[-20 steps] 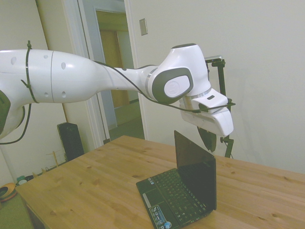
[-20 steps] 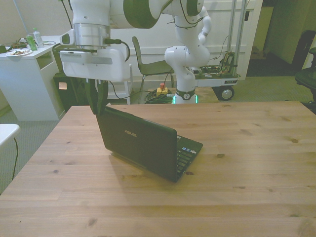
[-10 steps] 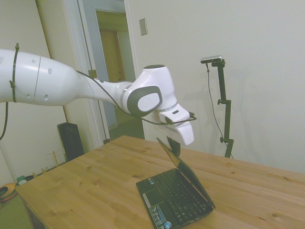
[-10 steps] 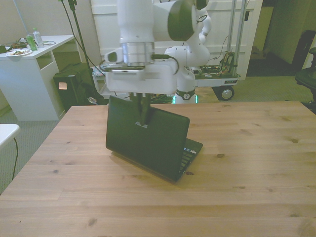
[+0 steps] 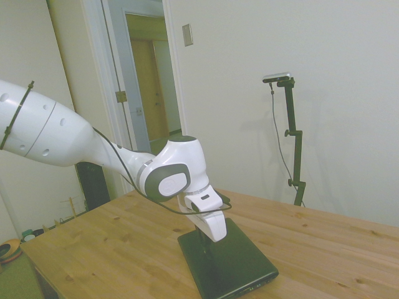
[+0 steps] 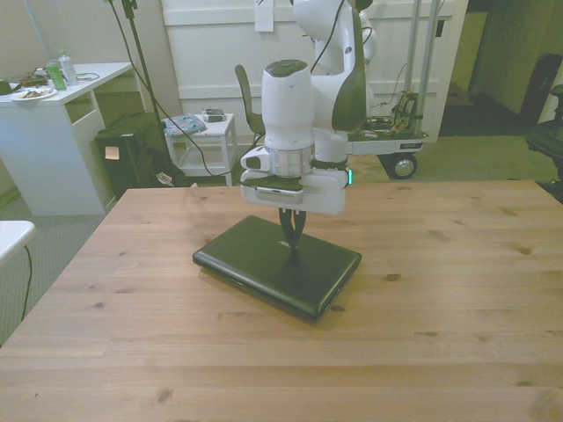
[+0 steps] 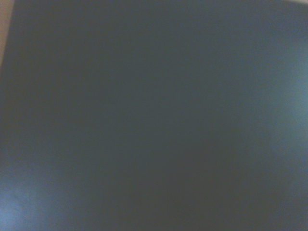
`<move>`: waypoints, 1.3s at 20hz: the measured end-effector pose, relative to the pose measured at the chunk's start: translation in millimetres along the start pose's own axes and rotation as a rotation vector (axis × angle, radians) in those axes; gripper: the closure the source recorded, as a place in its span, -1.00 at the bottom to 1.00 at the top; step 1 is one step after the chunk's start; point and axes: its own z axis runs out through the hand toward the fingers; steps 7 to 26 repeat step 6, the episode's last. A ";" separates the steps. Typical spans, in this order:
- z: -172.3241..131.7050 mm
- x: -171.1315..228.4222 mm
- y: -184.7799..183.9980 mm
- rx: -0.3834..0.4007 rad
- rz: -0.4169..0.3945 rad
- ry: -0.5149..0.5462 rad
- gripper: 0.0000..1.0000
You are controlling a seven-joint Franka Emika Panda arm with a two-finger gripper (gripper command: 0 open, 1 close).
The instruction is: Close the laptop
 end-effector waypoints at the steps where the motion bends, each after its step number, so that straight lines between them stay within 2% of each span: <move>1: -9.6 -2.5 -0.9 0.016 -0.005 0.008 1.00; 4: -65.8 -25.8 -7.6 0.096 -0.047 0.043 1.00; 5: -87.9 -38.8 -7.5 0.119 -0.066 0.051 -1.00; 6: -109.9 -53.3 -5.6 0.139 -0.087 0.055 -1.00; 26: -109.9 -53.3 -5.6 0.139 -0.087 0.055 -1.00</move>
